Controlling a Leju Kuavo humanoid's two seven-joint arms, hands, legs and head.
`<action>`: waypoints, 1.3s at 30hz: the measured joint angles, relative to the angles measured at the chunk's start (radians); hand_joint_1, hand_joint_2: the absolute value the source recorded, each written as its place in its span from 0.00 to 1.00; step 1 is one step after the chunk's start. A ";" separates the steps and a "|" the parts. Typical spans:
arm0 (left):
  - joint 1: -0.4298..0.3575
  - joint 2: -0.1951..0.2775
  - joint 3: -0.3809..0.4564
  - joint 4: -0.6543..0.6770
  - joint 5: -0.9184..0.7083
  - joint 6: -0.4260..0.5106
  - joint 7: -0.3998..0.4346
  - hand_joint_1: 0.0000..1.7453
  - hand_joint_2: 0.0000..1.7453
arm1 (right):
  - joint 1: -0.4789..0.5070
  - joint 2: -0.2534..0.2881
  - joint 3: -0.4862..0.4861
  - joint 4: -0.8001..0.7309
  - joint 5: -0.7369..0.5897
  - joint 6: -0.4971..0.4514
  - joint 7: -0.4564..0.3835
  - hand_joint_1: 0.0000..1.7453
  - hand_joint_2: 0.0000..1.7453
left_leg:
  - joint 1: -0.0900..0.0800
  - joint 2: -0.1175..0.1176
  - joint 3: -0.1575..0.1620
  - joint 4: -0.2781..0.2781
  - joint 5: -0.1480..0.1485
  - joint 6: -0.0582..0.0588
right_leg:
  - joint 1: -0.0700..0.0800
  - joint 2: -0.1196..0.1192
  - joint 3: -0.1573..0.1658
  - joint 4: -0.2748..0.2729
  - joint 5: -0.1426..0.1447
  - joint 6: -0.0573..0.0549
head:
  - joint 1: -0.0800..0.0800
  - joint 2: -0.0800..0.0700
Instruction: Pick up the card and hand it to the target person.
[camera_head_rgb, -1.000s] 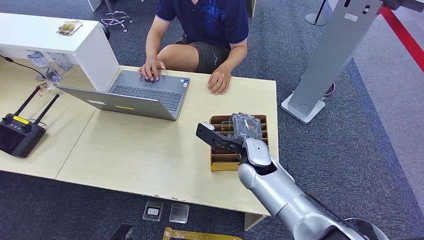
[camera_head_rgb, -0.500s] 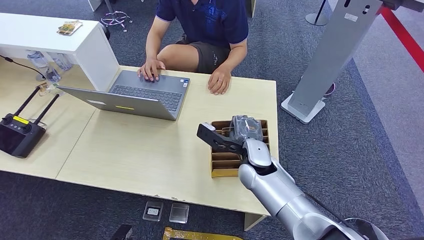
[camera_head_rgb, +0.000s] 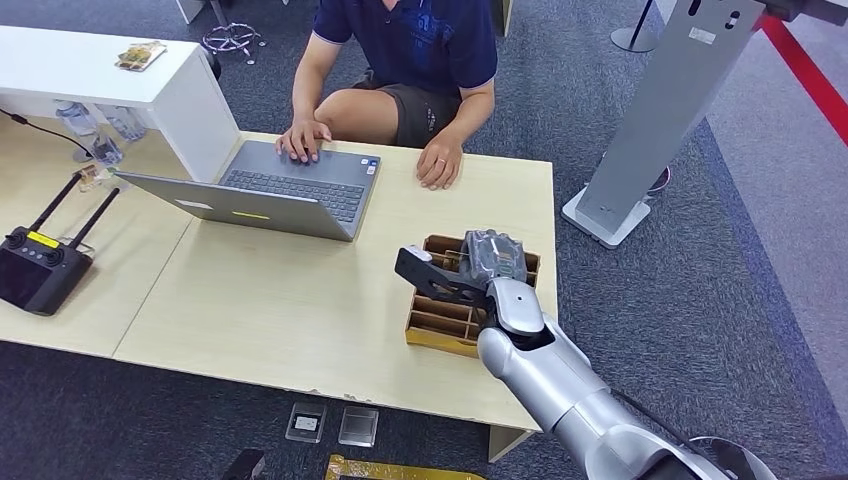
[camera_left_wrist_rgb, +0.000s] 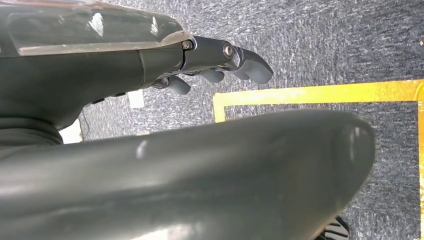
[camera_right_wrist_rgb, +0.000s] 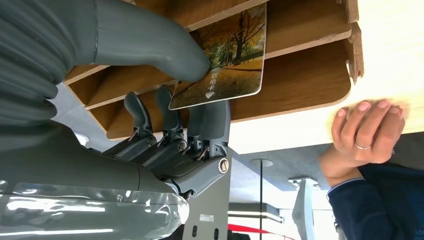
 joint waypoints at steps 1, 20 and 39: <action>0.000 0.000 -0.002 0.000 -0.002 0.000 -0.002 0.00 0.00 | 0.000 0.000 0.000 0.001 0.001 -0.003 0.000 0.76 1.00 | 0.000 0.000 0.000 0.000 0.000 0.000 | 0.000 0.000 0.000 0.000 0.000 0.000 | 0.000 0.000; 0.019 0.000 -0.004 0.000 0.028 0.009 -0.023 0.00 0.00 | 0.027 -0.118 -0.090 -0.445 0.037 -0.017 0.063 0.76 1.00 | 0.000 0.000 0.000 0.000 0.000 0.000 | 0.000 0.001 -0.001 0.000 0.000 0.000 | 0.000 0.000; -0.029 0.000 -0.018 0.000 -0.014 0.005 0.001 0.00 0.00 | -0.112 -0.086 -0.106 -0.140 0.007 -0.144 -0.138 0.76 1.00 | 0.000 -0.001 -0.002 0.000 0.001 0.000 | 0.000 0.000 -0.001 0.000 0.001 -0.001 | -0.001 0.000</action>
